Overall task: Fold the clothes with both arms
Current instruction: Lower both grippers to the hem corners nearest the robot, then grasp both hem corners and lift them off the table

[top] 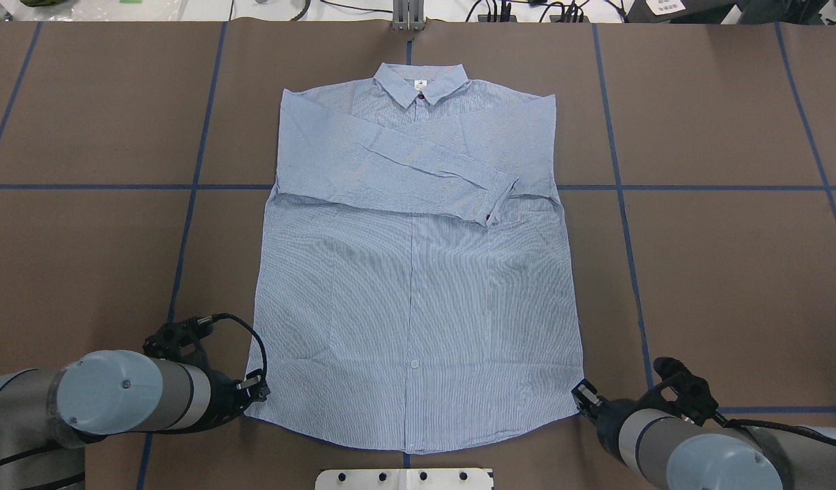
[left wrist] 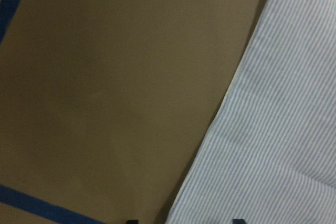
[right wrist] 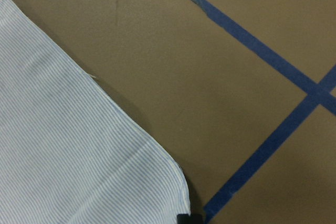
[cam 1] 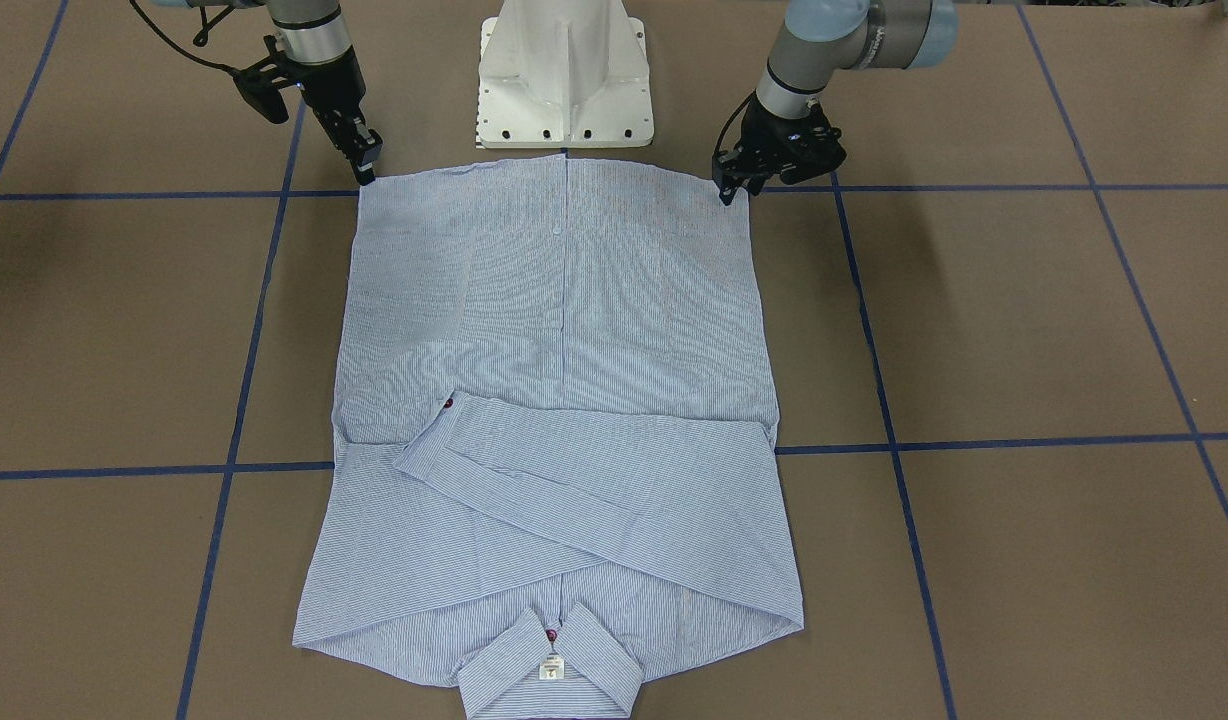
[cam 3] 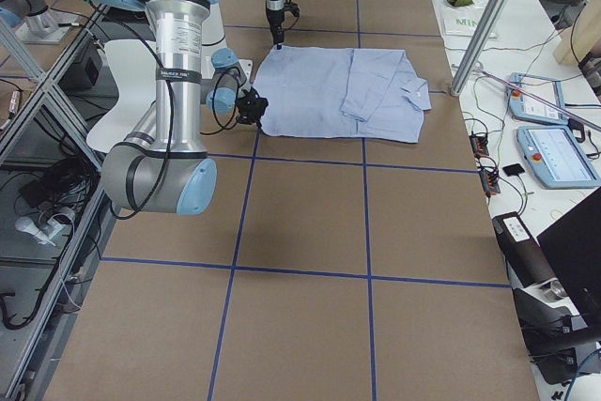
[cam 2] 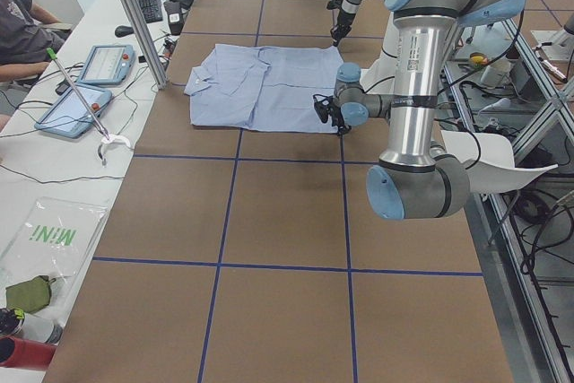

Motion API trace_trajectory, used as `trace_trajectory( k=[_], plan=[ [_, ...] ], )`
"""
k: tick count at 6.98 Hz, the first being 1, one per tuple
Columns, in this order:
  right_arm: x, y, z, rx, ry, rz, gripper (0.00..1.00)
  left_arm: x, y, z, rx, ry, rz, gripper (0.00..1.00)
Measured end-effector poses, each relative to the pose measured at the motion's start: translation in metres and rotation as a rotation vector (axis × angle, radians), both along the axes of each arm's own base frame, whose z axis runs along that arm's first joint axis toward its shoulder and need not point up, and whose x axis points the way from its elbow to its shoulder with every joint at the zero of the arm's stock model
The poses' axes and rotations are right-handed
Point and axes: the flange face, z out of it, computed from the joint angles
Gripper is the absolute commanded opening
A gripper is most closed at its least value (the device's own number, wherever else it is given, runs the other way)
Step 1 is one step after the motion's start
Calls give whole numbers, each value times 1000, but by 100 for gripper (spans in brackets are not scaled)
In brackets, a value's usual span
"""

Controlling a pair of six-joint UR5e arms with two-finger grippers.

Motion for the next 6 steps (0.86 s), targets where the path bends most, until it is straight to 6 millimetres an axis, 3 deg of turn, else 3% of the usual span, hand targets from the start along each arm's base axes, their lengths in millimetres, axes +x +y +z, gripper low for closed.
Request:
trace_trajectory(
  k=[3, 6],
  plan=[
    [1, -1, -1, 0, -2, 1, 0, -3, 0, -2, 1, 5, -5, 0],
    [5, -1, -4, 0, -8, 2, 0, -26, 5, -27, 8, 54, -6, 0]
  ],
)
